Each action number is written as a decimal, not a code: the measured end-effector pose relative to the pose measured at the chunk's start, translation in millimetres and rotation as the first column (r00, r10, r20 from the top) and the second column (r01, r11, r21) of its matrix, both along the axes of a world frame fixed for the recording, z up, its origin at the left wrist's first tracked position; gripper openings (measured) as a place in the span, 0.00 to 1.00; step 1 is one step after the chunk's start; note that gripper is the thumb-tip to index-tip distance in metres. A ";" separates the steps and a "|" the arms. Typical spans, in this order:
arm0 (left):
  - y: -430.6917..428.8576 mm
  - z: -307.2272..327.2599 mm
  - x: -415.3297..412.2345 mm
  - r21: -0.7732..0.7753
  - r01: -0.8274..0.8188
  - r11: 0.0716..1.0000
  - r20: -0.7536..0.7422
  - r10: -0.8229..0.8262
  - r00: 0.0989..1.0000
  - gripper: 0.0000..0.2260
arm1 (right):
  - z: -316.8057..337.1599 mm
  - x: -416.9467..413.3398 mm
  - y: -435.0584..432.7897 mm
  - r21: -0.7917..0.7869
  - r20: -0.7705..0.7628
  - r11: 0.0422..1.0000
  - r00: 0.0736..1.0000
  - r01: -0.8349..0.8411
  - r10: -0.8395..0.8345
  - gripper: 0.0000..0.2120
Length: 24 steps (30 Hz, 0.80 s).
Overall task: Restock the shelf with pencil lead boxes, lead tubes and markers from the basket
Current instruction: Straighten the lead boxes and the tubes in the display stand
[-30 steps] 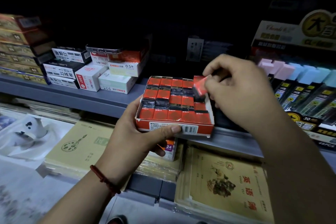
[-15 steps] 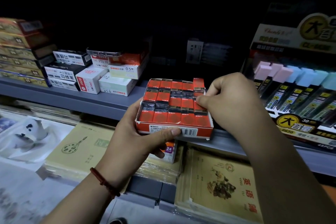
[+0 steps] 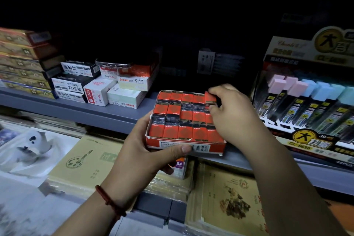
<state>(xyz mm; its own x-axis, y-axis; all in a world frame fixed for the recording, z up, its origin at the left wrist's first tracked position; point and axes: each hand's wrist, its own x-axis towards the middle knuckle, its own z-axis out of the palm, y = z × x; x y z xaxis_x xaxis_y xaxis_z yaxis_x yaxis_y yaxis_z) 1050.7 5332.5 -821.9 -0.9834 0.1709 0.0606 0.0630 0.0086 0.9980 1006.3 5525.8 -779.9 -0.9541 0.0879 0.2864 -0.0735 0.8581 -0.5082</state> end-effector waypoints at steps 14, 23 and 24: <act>-1.3 -1.0 -0.3 -0.014 0.012 1.000 -0.010 -0.012 1.000 0.34 | 2.1 5.7 -3.5 0.131 -0.044 0.991 0.999 -0.005 0.011 0.14; -1.6 -0.7 -0.1 -0.020 0.020 1.000 -0.028 -0.020 0.999 0.33 | 1.6 0.2 -2.8 0.173 -0.005 0.974 0.989 -0.145 0.148 0.18; -1.5 -1.0 -0.7 -0.022 0.018 1.000 -0.030 -0.019 0.999 0.33 | 3.1 1.1 -3.4 0.167 -0.007 0.973 0.987 -0.159 0.163 0.18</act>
<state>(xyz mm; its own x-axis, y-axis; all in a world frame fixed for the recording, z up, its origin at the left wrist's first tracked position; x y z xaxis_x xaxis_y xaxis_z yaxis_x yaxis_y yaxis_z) 1049.9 5331.0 -822.9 -0.9779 0.1904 0.0866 0.0937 0.0284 0.9952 1007.4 5522.4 -776.8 -0.9456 -0.1165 0.3038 -0.2265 0.9060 -0.3575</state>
